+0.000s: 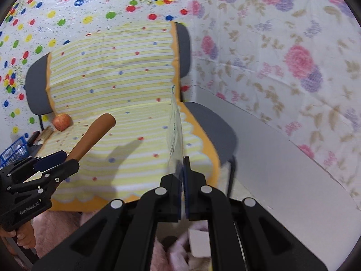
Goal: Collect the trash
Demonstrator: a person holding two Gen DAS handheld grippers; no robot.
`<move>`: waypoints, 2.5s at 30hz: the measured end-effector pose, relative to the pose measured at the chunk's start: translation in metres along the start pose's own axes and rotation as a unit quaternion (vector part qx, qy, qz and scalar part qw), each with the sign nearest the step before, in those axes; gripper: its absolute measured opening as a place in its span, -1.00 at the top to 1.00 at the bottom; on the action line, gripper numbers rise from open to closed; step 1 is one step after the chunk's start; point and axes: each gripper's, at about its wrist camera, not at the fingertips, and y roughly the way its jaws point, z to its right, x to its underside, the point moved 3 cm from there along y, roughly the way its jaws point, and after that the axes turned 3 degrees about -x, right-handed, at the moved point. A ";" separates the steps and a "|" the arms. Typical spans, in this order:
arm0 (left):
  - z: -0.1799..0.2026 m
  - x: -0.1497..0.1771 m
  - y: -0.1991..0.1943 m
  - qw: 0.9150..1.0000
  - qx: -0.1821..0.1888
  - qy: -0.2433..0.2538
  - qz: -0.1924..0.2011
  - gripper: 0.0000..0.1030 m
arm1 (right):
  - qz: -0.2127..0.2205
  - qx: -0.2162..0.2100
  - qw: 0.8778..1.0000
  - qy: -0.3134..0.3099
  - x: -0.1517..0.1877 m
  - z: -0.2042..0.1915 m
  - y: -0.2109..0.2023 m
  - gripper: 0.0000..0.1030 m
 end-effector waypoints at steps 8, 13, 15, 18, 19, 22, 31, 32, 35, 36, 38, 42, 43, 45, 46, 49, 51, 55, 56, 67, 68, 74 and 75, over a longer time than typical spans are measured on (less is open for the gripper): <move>0.075 0.023 0.021 0.994 0.091 0.055 -0.029 0.12 | 0.001 0.089 0.995 0.041 0.049 0.047 -0.050 0.96; 0.107 0.038 0.036 0.988 0.118 0.081 -0.058 0.12 | -0.010 0.127 0.990 0.062 0.075 0.069 -0.064 0.96; 0.116 0.041 0.044 0.986 0.126 0.087 -0.070 0.12 | -0.019 0.133 0.988 0.075 0.085 0.077 -0.066 0.96; 0.127 0.045 0.053 0.983 0.132 0.094 -0.083 0.12 | -0.031 0.143 0.985 0.089 0.098 0.089 -0.064 0.96; 0.130 0.046 0.055 0.983 0.133 0.095 -0.084 0.12 | -0.036 0.145 0.984 0.094 0.102 0.094 -0.062 0.96; 0.138 0.045 0.065 0.982 0.135 0.099 -0.093 0.12 | -0.046 0.142 0.983 0.107 0.109 0.102 -0.055 0.96; 0.152 0.042 0.090 0.977 0.144 0.102 -0.117 -0.19 | -0.064 0.118 0.982 0.133 0.125 0.121 -0.026 0.90; 0.151 0.042 0.091 0.978 0.146 0.099 -0.115 -0.20 | -0.064 0.116 0.982 0.135 0.126 0.122 -0.023 0.75; 0.144 0.040 0.090 0.980 0.137 0.092 -0.114 -0.21 | -0.076 0.110 0.981 0.141 0.133 0.124 -0.014 0.23; 0.142 0.039 0.089 0.980 0.134 0.089 -0.113 -0.26 | -0.078 0.110 0.981 0.142 0.135 0.124 -0.013 0.23; 0.134 0.036 0.086 0.983 0.125 0.083 -0.107 -0.37 | -0.080 0.115 0.980 0.142 0.136 0.127 -0.015 0.23; 0.122 0.032 0.078 0.987 0.101 0.082 -0.099 -0.42 | -0.069 0.131 0.978 0.149 0.127 0.134 -0.030 0.22; 0.119 0.031 0.075 0.987 0.097 0.081 -0.101 -0.42 | -0.068 0.133 0.977 0.149 0.124 0.135 -0.035 0.15; 0.114 0.029 0.068 0.988 0.087 0.081 -0.102 -0.50 | -0.068 0.133 0.978 0.147 0.116 0.134 -0.044 -0.10; 0.110 0.027 0.063 0.988 0.083 0.081 -0.098 -0.59 | -0.067 0.132 0.978 0.145 0.112 0.132 -0.049 -0.22; 0.099 0.020 0.047 0.990 0.066 0.084 -0.089 -0.67 | -0.059 0.114 0.982 0.137 0.100 0.121 -0.062 -0.50; 0.090 0.013 0.035 0.992 0.055 0.081 -0.082 -0.71 | -0.056 0.106 0.985 0.128 0.090 0.111 -0.067 -0.73; 0.067 0.003 0.011 0.995 0.016 0.067 -0.072 -0.79 | -0.033 0.100 0.990 0.090 0.066 0.085 -0.075 -0.89; 0.058 0.000 0.004 0.996 -0.001 0.060 -0.072 -0.79 | -0.029 0.096 0.991 0.084 0.061 0.080 -0.076 -0.89; -0.022 -0.009 -0.049 0.991 -0.119 -0.004 -0.055 -0.86 | -0.006 0.016 1.000 0.021 0.005 0.018 -0.061 -0.89; -0.027 -0.009 -0.052 0.990 -0.126 -0.008 -0.055 -0.86 | -0.006 0.006 1.000 0.013 -0.001 0.010 -0.058 -0.89; -0.068 -0.006 -0.081 0.981 -0.177 -0.059 -0.058 -0.86 | -0.015 -0.037 0.999 -0.032 -0.016 -0.033 -0.044 -0.89; -0.074 -0.004 -0.085 0.978 -0.187 -0.066 -0.059 -0.86 | -0.016 -0.043 0.998 -0.039 -0.017 -0.039 -0.042 -0.89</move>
